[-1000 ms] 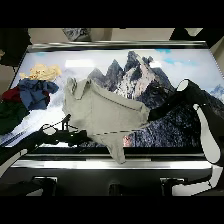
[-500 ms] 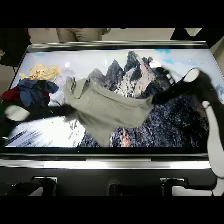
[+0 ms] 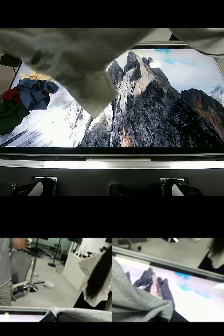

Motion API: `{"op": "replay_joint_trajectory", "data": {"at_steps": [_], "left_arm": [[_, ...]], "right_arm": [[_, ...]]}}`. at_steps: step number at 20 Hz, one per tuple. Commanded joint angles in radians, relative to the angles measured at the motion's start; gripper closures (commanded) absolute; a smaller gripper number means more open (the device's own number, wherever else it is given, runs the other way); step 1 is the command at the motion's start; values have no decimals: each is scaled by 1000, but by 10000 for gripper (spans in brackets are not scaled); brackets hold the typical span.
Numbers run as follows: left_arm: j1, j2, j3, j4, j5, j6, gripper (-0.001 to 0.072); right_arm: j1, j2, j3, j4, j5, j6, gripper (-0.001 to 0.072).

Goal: Fold the shirts.

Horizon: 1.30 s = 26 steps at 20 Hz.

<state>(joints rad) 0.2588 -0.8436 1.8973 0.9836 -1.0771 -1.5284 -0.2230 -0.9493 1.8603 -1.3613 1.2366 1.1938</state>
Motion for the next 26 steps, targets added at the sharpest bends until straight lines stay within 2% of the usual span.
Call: {"op": "replay_joint_trajectory", "data": {"at_steps": [1,5,7,9,11,15,17,20,23,26], "left_arm": [[31,16,78,-22,-124,-14,669],[31,22,77,-20,-180,-13,669],[31,2,61,-8,-233,-13,669],[30,-24,2,-8,-276,-12,669],[23,-51,-120,-8,-293,1,668],[-77,-135,-456,-8,-229,145,669],[-131,-191,-573,-8,-101,206,669],[-165,-325,-602,-12,91,205,669],[-173,-497,-576,-50,217,205,669],[-173,-661,-532,-87,296,205,668]], "right_arm": [[-10,114,23,-87,133,22,656],[-10,141,22,-144,348,-26,656],[-10,114,22,-151,497,-74,656],[-10,69,16,-151,613,-80,656],[-10,35,-55,-137,614,-80,657],[-10,-32,-346,-98,613,-84,657],[-10,-87,-435,-90,550,-83,657],[-10,-224,-449,-61,372,-55,657],[-10,-424,-449,47,162,-11,656],[-10,-635,-449,227,-119,8,656]]}}
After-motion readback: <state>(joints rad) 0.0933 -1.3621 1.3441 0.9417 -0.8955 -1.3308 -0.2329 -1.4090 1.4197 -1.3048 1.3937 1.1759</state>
